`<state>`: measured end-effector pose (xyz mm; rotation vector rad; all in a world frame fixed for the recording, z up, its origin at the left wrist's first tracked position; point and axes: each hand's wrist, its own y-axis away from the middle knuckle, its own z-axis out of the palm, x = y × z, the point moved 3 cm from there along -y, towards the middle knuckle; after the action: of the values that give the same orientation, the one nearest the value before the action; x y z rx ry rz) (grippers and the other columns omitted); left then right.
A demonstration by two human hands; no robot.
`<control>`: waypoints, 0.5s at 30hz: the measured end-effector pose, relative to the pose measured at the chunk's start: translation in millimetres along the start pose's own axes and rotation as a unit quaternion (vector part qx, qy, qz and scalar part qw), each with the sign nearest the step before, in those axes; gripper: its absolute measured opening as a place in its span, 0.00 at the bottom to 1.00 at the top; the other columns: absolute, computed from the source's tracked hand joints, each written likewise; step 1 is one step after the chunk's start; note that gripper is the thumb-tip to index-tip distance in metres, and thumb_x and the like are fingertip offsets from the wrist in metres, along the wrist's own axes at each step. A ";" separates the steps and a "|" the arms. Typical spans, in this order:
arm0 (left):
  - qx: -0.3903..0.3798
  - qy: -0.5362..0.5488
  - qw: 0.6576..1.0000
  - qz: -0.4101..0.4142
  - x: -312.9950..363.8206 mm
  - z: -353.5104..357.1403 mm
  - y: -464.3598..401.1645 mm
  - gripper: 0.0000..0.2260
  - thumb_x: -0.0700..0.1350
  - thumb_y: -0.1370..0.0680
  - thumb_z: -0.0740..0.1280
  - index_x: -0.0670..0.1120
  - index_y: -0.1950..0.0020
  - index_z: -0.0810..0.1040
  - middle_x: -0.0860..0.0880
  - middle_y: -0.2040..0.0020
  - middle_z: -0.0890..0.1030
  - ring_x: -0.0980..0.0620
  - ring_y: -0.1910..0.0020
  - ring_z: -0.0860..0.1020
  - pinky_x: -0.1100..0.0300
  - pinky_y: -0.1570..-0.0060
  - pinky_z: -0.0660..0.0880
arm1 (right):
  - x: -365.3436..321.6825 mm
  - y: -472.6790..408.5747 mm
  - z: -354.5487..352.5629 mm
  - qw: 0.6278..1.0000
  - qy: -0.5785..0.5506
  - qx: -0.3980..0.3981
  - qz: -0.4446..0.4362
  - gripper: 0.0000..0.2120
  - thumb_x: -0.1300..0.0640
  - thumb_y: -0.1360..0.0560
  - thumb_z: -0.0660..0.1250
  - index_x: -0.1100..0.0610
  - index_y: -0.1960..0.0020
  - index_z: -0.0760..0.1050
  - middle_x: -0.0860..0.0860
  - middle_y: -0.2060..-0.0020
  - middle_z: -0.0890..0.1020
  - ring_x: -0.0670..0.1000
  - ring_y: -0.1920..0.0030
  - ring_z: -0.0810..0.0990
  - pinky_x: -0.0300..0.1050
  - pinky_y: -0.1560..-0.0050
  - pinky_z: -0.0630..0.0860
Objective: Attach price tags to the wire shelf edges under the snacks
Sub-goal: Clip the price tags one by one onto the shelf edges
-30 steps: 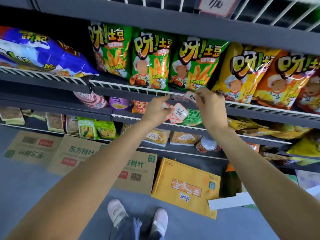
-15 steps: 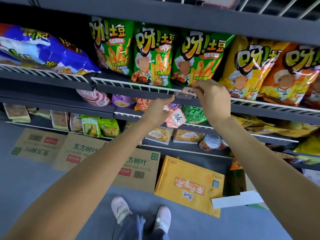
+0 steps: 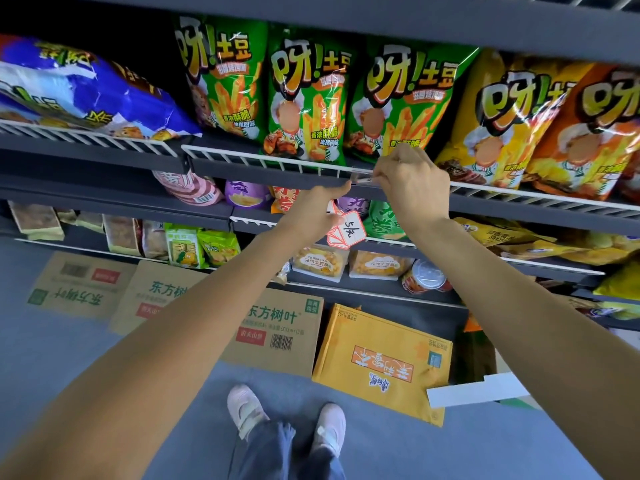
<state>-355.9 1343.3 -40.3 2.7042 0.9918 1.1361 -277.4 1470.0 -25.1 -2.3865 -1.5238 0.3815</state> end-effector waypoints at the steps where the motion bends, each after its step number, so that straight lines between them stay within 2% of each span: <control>1: 0.000 0.000 1.000 0.000 0.1 -0.1 -0.2 0.26 0.40 0.22 0.65 0.50 0.26 0.64 0.39 0.40 0.79 0.52 0.68 0.75 0.56 0.60 0.69 | -0.7 1.5 3.5 1.000 0.019 -0.022 0.002 0.09 0.69 0.41 0.75 0.59 0.67 0.79 0.54 0.67 0.78 0.58 0.65 0.78 0.37 0.74 0.62; 3: -0.001 0.000 1.000 -0.002 -0.1 -0.2 -0.6 0.26 0.39 0.22 0.65 0.50 0.26 0.64 0.40 0.40 0.79 0.54 0.70 0.73 0.57 0.61 0.68 | -3.6 4.0 4.5 0.997 0.056 -0.045 0.004 0.12 0.71 0.46 0.76 0.59 0.69 0.78 0.53 0.71 0.76 0.56 0.69 0.76 0.36 0.74 0.59; 5: 0.000 -0.006 1.000 -0.004 0.2 -0.9 -0.9 0.26 0.40 0.23 0.66 0.51 0.26 0.64 0.40 0.39 0.79 0.51 0.69 0.73 0.58 0.60 0.69 | -8.2 5.8 -0.4 0.996 0.081 -0.044 -0.004 0.15 0.72 0.49 0.76 0.59 0.69 0.76 0.53 0.74 0.75 0.55 0.72 0.75 0.35 0.74 0.55; 8: -0.002 -0.016 1.000 -0.002 2.7 -2.4 0.4 0.26 0.40 0.23 0.66 0.51 0.26 0.64 0.39 0.41 0.79 0.44 0.62 0.77 0.58 0.56 0.70 | -11.3 8.6 -5.4 0.995 0.089 -0.038 -0.024 0.15 0.73 0.50 0.75 0.60 0.67 0.76 0.55 0.74 0.75 0.55 0.75 0.74 0.34 0.74 0.51; 11: -0.005 -0.023 1.000 0.000 3.1 -4.0 0.7 0.26 0.40 0.23 0.66 0.51 0.26 0.63 0.38 0.43 0.80 0.47 0.64 0.76 0.61 0.59 0.68 | -11.4 9.7 -2.6 0.994 0.094 -0.032 -0.035 0.14 0.72 0.49 0.72 0.60 0.67 0.77 0.55 0.71 0.77 0.55 0.73 0.75 0.35 0.74 0.56; 15: -0.010 -0.028 1.000 0.003 1.7 -4.7 -1.0 0.27 0.39 0.23 0.67 0.51 0.26 0.63 0.40 0.37 0.77 0.44 0.57 0.78 0.57 0.54 0.71 | -8.0 10.7 0.9 0.995 0.094 -0.026 -0.034 0.11 0.72 0.47 0.70 0.61 0.67 0.79 0.56 0.68 0.78 0.56 0.71 0.76 0.36 0.74 0.59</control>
<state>-358.7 1344.1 -36.1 2.7095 0.9591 1.0602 -272.1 1458.5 -29.5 -2.3253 -1.5408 0.0991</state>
